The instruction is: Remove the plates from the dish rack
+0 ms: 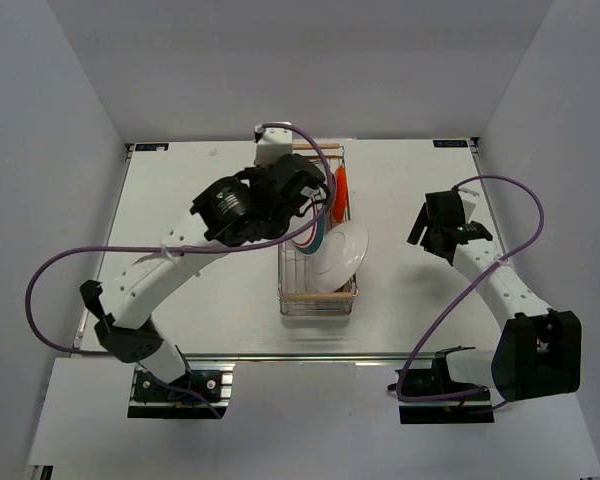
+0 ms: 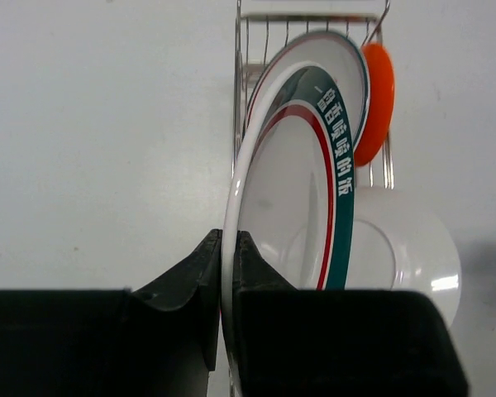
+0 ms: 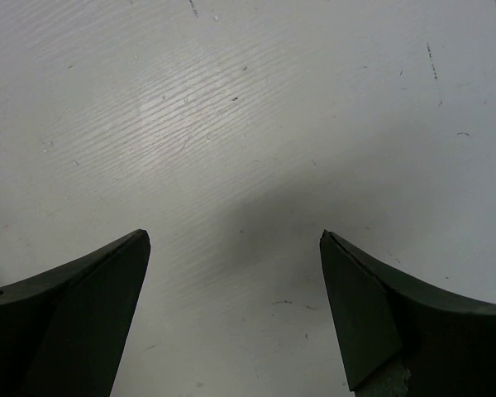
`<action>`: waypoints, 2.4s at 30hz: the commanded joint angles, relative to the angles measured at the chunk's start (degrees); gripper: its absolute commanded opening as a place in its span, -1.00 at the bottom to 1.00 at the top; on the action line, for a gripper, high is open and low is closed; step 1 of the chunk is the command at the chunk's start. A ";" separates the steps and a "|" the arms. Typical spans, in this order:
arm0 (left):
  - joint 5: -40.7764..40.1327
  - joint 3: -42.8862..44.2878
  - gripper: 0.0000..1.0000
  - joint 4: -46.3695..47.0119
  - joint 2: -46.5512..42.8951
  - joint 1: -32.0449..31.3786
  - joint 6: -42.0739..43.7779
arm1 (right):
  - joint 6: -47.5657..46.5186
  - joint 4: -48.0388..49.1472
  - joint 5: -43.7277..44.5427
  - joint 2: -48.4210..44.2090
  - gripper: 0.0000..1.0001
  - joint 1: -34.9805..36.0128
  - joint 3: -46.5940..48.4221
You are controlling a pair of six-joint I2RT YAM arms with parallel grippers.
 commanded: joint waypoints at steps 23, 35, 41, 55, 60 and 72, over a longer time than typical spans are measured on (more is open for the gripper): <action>22.31 -37.91 -1.00 49.19 -13.72 41.13 4.91 | -0.52 2.65 -3.95 1.78 0.78 -0.22 1.91; 31.20 -67.86 -1.00 61.24 -24.36 54.24 -5.55 | 1.06 3.53 -5.63 4.59 0.78 -0.22 2.35; 32.60 -77.03 -1.00 65.91 -27.18 57.40 -7.49 | 2.47 6.16 -5.53 2.66 0.78 -0.04 0.42; 32.61 -81.00 -0.13 59.77 -23.14 58.46 -11.09 | 3.52 7.22 -8.27 0.55 0.78 -0.22 -1.08; 33.13 -81.96 -0.12 58.35 -20.59 58.46 -13.29 | 3.87 7.48 -9.23 1.25 0.78 -0.30 -1.52; 31.02 -80.12 0.96 50.18 -31.30 58.46 -11.36 | 1.77 7.48 -10.20 -1.03 0.78 -0.30 -1.87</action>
